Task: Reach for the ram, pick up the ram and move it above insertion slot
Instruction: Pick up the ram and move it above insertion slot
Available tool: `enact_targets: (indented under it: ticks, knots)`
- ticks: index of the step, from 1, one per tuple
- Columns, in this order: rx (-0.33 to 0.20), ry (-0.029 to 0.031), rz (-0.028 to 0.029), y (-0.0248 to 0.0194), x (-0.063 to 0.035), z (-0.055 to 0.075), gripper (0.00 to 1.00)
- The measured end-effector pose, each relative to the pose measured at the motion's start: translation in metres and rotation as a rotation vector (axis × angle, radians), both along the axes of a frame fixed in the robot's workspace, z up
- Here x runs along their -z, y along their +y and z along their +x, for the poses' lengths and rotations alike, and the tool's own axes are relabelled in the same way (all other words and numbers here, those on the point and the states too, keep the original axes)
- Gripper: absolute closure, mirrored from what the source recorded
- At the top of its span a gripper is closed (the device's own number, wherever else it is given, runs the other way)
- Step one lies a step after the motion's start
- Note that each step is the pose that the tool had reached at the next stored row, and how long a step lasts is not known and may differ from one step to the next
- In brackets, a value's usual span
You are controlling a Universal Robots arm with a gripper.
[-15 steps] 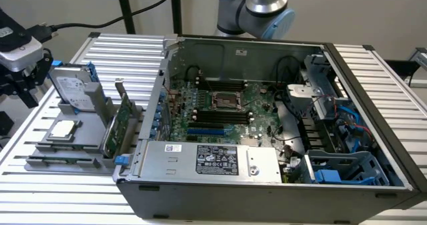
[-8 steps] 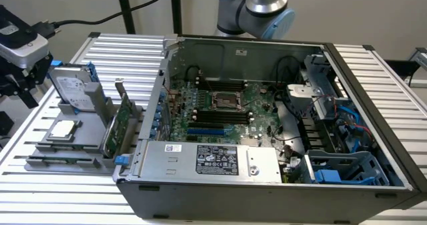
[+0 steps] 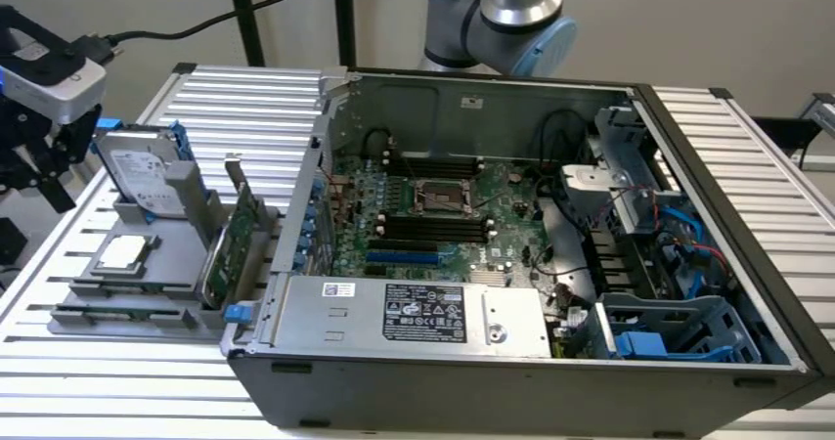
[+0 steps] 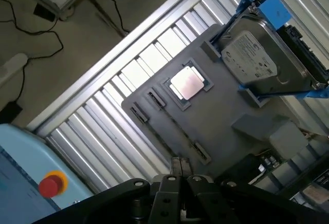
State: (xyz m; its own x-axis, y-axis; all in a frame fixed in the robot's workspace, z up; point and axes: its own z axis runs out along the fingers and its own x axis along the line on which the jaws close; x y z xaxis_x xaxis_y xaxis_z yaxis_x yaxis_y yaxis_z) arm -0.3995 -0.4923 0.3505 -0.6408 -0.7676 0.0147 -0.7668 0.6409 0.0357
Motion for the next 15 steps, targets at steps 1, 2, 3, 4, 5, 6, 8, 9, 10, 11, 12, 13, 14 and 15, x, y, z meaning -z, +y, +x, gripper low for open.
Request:
enact_targets:
  ticks: [1, 2, 3, 4, 5, 6, 8, 9, 10, 11, 12, 13, 14, 15]
  knots:
    - [-0.018, 0.0000, 0.0000, 0.0000, 0.0001, 0.0000, 0.89]
    - [-0.035, 0.0000, 0.0000, 0.0000, 0.0001, 0.0000, 0.89]
    - [-0.055, 0.0000, 0.0000, 0.0000, 0.0002, 0.0000, 0.89]
    - [-0.072, 0.0000, 0.0000, 0.0000, 0.0003, 0.0000, 0.89]
    - [-0.091, 0.0000, 0.0000, 0.0000, 0.0003, 0.0000, 0.89]
    - [-0.109, 0.0000, 0.0000, 0.0000, 0.0004, 0.0000, 0.89]
    - [-0.146, 0.0000, 0.0000, 0.0000, 0.0006, 0.0000, 0.89]
    - [-0.164, -0.0001, 0.0000, 0.0000, 0.0008, 0.0000, 0.89]
    - [-0.182, -0.0002, 0.0000, 0.0000, 0.0009, 0.0000, 0.89]
    - [-0.200, -0.0004, -0.0001, 0.0000, 0.0010, 0.0000, 0.89]
    - [-0.218, -0.0008, -0.0001, 0.0000, 0.0012, 0.0000, 0.89]
    - [-0.236, -0.0013, -0.0002, 0.0000, 0.0013, 0.0000, 0.89]
    - [-0.254, -0.0019, -0.0003, 0.0000, 0.0015, 0.0000, 0.89]
    - [-0.273, -0.0028, -0.0003, 0.0000, 0.0019, 0.0000, 0.89]
